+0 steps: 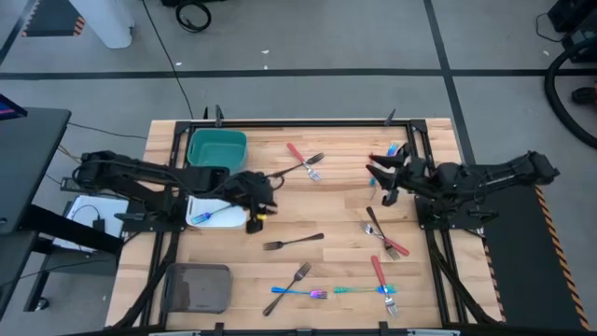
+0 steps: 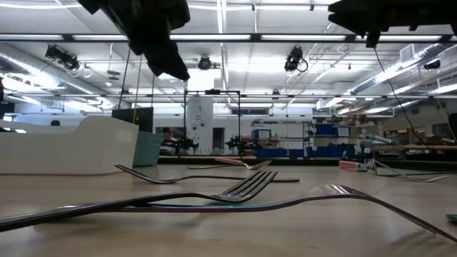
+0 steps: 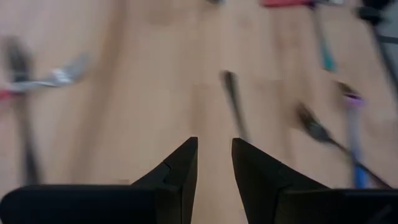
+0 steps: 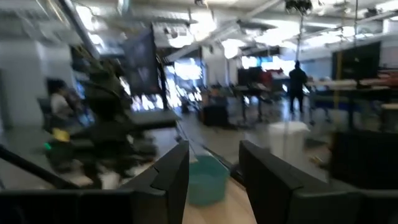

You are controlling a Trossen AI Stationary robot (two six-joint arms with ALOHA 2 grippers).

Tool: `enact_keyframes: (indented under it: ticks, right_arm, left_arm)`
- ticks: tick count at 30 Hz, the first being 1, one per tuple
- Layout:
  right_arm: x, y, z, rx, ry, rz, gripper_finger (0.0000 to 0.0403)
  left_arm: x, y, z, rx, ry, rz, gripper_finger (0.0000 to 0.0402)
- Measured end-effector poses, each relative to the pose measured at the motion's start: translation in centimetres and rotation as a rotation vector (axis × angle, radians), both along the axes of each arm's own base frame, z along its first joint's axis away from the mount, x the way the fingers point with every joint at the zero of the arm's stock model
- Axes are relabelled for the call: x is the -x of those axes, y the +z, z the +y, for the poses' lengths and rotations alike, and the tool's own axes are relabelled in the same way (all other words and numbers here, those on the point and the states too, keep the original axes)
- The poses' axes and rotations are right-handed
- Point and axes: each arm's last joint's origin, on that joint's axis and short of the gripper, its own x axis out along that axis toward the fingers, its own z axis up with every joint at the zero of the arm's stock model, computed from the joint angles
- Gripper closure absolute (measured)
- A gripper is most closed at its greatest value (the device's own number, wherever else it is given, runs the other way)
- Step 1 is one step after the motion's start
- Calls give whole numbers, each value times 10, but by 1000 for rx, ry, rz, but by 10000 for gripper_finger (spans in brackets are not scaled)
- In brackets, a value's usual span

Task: Sort silverware by color (type)
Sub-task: Put the black fork into the black bin

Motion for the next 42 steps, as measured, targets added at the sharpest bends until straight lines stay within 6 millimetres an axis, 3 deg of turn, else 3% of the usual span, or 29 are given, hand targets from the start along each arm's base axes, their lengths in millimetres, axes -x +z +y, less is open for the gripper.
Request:
enact_keyframes:
  ticks: [7, 13, 16, 22, 28, 42]
  right_arm:
    - [-10, 9, 2, -48, -80, 225, 254]
    - [-4, 24, 4, -245, -70, 386, 254]
    - [2, 22, 3, -349, -81, 462, 254]
    - [12, -1, 6, -625, -24, 671, 254]
    - [17, -17, 6, -817, -153, 784, 254]
    - [-3, -64, 21, -1119, -234, 1101, 254]
  left_arm:
    - [9, -5, -15, 32, -64, 102, 292]
    - [12, -8, -15, 83, -10, 149, 292]
    - [12, -8, -15, 97, 6, 155, 292]
    - [12, -8, -16, 98, 6, 153, 292]
    - [12, -8, -15, 95, 5, 153, 292]
    - [12, -8, -14, 21, -47, 143, 292]
